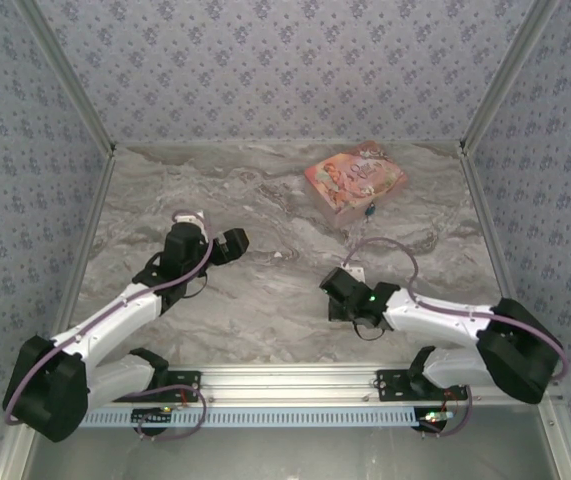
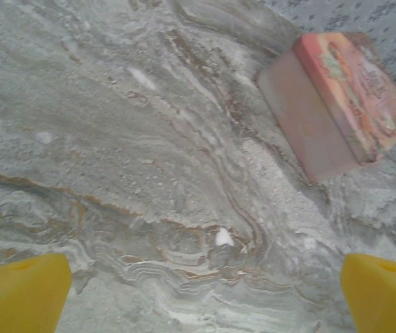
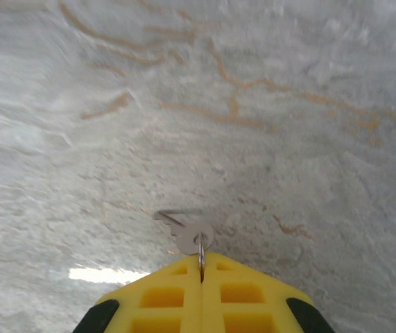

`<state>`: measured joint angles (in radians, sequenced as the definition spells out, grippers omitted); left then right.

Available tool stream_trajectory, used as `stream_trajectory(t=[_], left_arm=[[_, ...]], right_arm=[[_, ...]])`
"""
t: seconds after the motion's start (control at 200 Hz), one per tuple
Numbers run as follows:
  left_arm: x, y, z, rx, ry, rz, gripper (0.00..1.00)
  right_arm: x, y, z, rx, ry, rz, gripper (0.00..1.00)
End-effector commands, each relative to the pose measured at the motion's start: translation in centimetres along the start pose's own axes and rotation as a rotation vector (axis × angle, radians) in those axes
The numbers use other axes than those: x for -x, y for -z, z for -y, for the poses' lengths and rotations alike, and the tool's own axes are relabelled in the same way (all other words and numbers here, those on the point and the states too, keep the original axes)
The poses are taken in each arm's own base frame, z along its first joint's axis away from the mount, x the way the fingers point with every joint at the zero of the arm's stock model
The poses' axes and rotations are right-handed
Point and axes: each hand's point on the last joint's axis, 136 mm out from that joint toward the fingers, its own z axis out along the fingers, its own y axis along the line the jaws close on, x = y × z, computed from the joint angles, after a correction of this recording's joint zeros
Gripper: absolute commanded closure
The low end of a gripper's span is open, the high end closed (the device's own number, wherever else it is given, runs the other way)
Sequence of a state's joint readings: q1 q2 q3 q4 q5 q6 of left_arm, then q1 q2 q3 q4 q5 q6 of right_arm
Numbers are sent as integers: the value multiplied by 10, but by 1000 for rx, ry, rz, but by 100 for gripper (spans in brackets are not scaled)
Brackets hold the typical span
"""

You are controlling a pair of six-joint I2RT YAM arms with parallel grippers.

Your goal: Unlock the padlock with the key

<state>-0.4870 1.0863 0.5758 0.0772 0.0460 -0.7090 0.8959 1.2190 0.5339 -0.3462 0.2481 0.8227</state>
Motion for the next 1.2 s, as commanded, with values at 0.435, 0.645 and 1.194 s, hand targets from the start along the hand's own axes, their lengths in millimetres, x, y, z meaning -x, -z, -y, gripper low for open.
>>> stream_trajectory(t=[0.435,0.645,1.194], left_arm=[[3,1,96,-298,316,-160,1],[4,-9,113,-304,658,-262,3],[-35,-32,122,-277,1353,-392,22]], right_arm=[[90,67,-35,415,-47,484,100],[122,96,-58,543,-19,583,100],[171,105,-145,748,32,618,100]])
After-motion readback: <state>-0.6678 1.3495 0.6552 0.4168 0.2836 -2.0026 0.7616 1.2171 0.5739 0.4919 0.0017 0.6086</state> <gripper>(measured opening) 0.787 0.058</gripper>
